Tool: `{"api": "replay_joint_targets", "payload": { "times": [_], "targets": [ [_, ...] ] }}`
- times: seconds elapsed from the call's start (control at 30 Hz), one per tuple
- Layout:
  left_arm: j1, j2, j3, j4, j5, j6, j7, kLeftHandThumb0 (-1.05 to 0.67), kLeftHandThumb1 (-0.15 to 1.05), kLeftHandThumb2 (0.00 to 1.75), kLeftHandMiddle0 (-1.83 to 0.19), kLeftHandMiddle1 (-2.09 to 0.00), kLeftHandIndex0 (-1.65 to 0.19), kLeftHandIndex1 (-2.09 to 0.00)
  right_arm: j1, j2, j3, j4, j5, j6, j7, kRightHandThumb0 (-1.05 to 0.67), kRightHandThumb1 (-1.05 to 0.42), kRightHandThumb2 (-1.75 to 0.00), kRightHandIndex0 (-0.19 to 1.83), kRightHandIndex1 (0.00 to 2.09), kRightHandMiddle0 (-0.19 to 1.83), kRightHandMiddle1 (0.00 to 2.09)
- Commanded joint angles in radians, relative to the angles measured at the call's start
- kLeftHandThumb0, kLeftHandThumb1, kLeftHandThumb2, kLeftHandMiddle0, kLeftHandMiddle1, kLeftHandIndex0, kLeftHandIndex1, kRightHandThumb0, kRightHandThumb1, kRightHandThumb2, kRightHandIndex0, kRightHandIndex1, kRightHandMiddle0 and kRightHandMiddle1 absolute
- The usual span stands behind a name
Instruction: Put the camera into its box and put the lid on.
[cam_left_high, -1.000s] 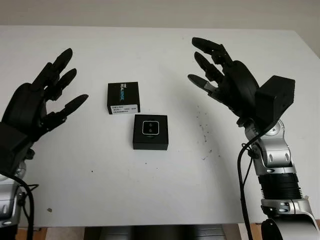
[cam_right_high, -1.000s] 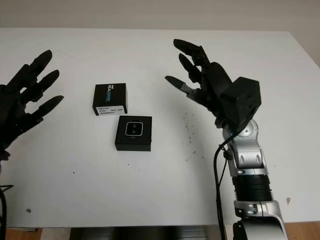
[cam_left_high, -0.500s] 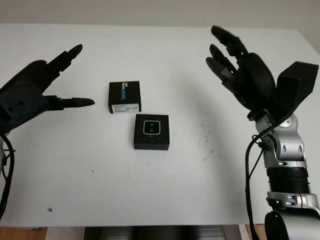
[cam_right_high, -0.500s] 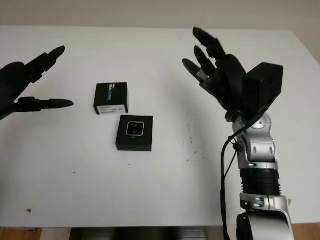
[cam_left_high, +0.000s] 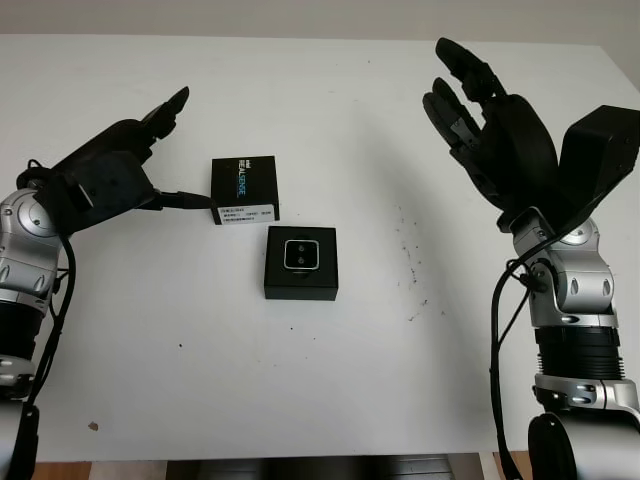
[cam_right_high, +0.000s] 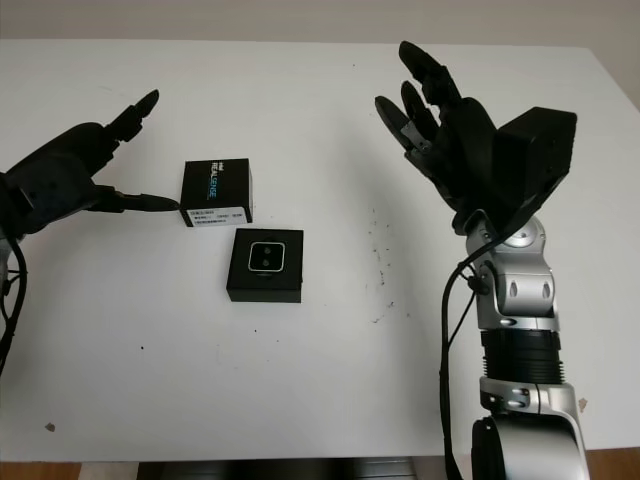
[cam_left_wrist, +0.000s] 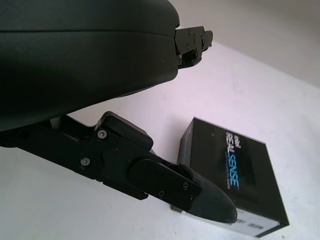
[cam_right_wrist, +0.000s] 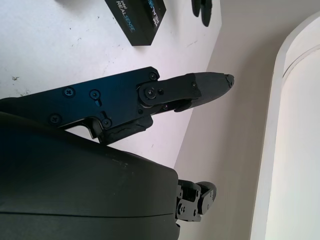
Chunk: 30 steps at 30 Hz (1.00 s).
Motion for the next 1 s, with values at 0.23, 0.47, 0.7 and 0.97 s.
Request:
{"api": "replay_joint_targets", "payload": {
  "times": [0.23, 0.47, 0.7, 0.97],
  "targets": [
    [-0.093, -0.021, -0.061, 0.103, 0.034, -0.041, -0.016, -0.92, 0.93, 0.05, 0.17, -0.05, 0.19, -0.03, 0.004, -0.003, -0.004, -0.009, -0.001, -0.02, 0.006, -0.66, -1.05, -0.19, -0.02, 0.04, -0.07, 0.36],
    [-0.152, -0.038, -0.124, 0.216, 0.103, -0.098, 0.013, -0.89, 0.91, 0.05, 0.14, -0.06, 0.18, -0.05, 0.013, -0.008, 0.0, -0.011, -0.003, -0.02, 0.02, -0.66, -1.05, -0.21, -0.03, 0.04, -0.07, 0.32],
    [-0.209, -0.062, -0.171, 0.33, 0.158, -0.163, 0.058, -0.85, 0.92, 0.05, 0.14, -0.06, 0.17, -0.05, 0.017, -0.017, 0.004, 0.011, -0.013, -0.044, 0.048, -0.66, -1.05, -0.22, -0.04, 0.04, -0.05, 0.27],
    [-0.268, -0.096, -0.21, 0.457, 0.2, -0.234, 0.114, -0.8, 0.91, 0.05, 0.12, -0.06, 0.16, -0.06, 0.017, -0.011, 0.009, 0.026, -0.019, -0.057, 0.049, -0.65, -1.05, -0.22, -0.05, 0.04, -0.04, 0.21]
  ]
}}
